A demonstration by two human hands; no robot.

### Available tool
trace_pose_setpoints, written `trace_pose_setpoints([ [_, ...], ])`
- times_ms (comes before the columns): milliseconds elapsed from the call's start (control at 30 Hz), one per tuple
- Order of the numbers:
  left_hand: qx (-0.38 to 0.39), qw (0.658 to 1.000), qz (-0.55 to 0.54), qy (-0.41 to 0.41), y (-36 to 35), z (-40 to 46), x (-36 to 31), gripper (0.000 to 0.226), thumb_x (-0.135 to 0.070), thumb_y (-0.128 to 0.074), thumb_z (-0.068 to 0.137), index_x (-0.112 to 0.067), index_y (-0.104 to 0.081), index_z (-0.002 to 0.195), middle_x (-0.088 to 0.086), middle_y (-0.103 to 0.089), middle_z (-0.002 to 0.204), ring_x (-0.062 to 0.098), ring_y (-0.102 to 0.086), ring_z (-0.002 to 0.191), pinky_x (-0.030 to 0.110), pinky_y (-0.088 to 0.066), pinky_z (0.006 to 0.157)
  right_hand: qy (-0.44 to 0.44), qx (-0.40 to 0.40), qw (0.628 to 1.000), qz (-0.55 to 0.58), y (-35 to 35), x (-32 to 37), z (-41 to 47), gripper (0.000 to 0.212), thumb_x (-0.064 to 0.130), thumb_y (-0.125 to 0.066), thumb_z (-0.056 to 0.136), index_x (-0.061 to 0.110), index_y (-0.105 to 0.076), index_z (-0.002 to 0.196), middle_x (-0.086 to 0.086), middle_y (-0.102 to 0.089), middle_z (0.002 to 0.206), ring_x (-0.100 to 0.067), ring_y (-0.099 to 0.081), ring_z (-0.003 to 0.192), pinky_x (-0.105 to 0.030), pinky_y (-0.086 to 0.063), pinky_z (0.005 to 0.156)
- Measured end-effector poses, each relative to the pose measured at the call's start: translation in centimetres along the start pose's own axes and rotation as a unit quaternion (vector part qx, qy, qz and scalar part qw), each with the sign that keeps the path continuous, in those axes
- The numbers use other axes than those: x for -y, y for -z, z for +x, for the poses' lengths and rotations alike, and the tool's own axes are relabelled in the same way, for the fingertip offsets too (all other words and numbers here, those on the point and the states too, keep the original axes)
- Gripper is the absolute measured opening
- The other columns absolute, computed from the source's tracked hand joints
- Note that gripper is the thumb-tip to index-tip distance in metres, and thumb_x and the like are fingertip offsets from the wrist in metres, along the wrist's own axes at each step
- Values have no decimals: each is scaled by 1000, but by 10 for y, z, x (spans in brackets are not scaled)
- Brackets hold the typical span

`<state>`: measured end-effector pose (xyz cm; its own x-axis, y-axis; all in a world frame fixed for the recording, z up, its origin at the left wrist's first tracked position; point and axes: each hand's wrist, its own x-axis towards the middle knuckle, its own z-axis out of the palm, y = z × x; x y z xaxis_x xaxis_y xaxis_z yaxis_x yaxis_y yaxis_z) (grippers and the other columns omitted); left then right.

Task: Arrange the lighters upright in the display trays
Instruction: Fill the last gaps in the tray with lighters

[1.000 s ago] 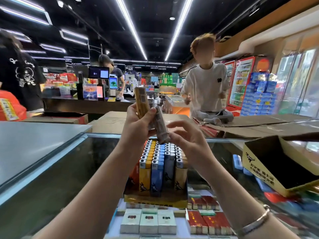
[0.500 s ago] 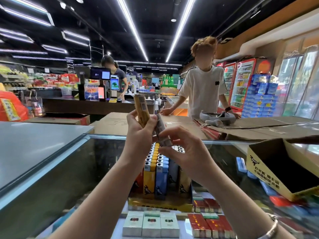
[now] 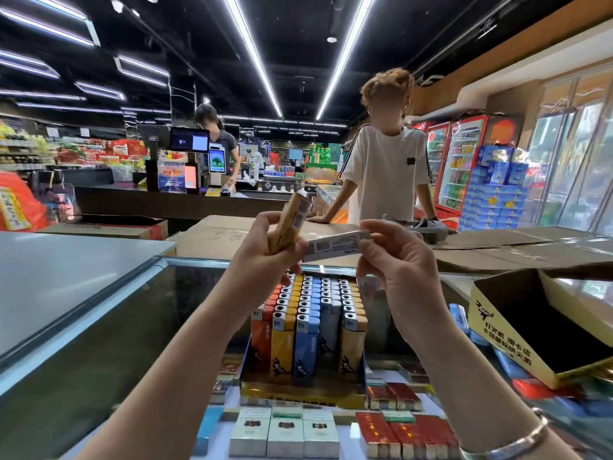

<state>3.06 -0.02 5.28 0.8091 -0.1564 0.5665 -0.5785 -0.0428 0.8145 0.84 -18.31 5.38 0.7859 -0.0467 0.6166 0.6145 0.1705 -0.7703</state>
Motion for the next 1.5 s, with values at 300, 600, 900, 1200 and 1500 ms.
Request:
trace_pose_setpoints([
  [300,42,999,-19,21,-4,-4,-2,42,-24,-67,66,-26,-46,102,-8,-72,89,11,-68,72,19,-50,51,-69,25,995,69,3,1,2,6,9,-61,73,7,-64,78,-11,-66,82,-20,-63,73,-26,-57,70],
  [600,30,1000,1,0,-1,-3,1,35,-5,-66,79,-26,-47,100,2,-67,88,7,-66,73,17,-50,55,-94,-30,992,81,7,0,4,26,-13,-51,84,10,-64,86,-2,-70,83,-18,-68,86,-26,-58,75],
  [900,13,998,48,37,1,2,16,25,-13,-64,83,-25,-49,99,5,-66,91,11,-68,74,19,-51,66,101,142,954,-243,-1,17,-5,31,-13,-56,83,14,-67,92,0,-69,92,0,-64,81,-10,-49,72],
  [1200,44,989,133,42,-1,-1,22,26,-15,-65,84,-29,-51,99,13,-63,93,34,-63,86,45,-55,77,116,176,921,-328,2,20,-6,36,-10,-59,82,24,-64,92,7,-65,89,-3,-61,86,-13,-49,78],
  [1500,61,986,150,31,-2,-4,17,28,-15,-66,83,-27,-49,102,6,-65,94,24,-64,86,46,-53,84,77,274,847,-449,-8,4,-8,23,-6,-65,80,8,-70,98,15,-52,87,1,-54,79,-8,-44,72],
])
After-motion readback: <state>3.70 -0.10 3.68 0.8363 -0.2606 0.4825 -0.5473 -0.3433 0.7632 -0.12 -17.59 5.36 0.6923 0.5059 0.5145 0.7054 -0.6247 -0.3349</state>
